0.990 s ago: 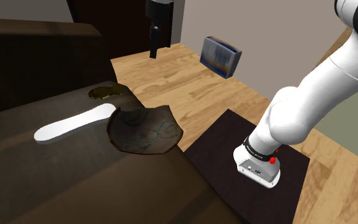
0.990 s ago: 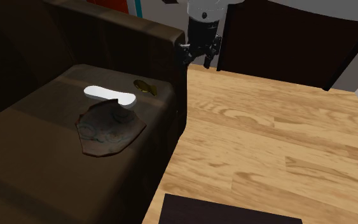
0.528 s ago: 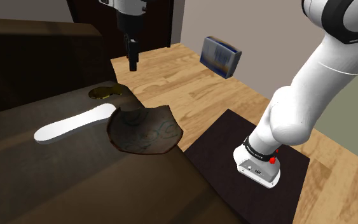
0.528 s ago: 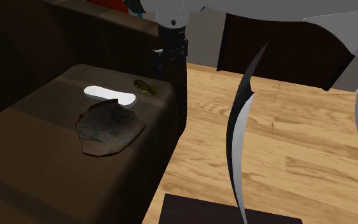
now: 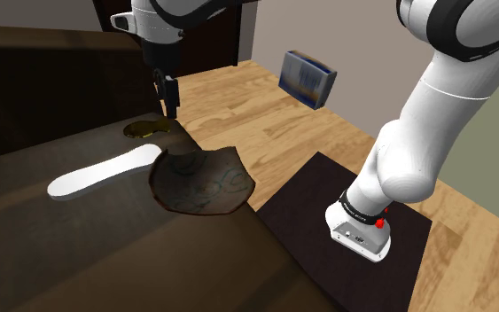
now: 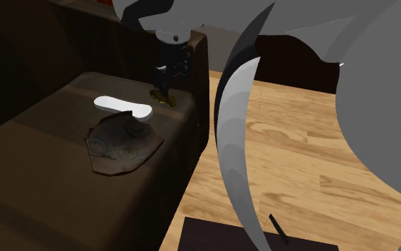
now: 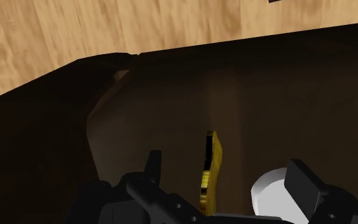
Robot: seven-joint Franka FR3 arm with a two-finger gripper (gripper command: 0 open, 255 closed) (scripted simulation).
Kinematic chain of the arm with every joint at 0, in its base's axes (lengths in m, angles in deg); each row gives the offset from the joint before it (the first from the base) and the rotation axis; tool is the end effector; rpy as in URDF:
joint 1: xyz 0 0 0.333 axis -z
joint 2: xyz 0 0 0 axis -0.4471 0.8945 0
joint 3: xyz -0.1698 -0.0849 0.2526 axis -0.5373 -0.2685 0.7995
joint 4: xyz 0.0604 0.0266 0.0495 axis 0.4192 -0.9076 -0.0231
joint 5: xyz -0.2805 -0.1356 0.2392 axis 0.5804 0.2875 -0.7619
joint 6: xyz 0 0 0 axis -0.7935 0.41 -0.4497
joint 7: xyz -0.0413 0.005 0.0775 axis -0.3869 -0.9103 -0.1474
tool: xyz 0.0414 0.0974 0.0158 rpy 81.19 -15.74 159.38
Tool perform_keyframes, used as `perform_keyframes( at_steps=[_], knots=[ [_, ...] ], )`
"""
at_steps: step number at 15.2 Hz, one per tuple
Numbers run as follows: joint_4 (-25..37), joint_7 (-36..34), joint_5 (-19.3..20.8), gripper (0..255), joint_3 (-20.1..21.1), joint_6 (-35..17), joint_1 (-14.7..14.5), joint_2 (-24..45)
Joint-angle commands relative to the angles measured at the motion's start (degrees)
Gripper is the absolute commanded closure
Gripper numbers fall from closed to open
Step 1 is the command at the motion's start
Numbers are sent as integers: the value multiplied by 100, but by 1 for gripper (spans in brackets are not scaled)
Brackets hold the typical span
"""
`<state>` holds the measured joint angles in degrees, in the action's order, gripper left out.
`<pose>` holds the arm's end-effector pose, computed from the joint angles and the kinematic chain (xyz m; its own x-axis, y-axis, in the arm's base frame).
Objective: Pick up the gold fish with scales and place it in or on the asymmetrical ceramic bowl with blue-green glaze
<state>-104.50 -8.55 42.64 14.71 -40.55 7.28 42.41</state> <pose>0.5060 0.3136 0.5071 0.3559 0.9313 0.0771 0.9345 -0.3540 -0.0373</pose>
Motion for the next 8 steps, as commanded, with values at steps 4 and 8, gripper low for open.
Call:
perform_keyframes(
  at_steps=[4, 8],
  knots=[
    [-237, 13, 2, 0, 4, -274, -6, 37],
    [-236, 13, 2, 0, 4, -274, -6, 37]
  ],
)
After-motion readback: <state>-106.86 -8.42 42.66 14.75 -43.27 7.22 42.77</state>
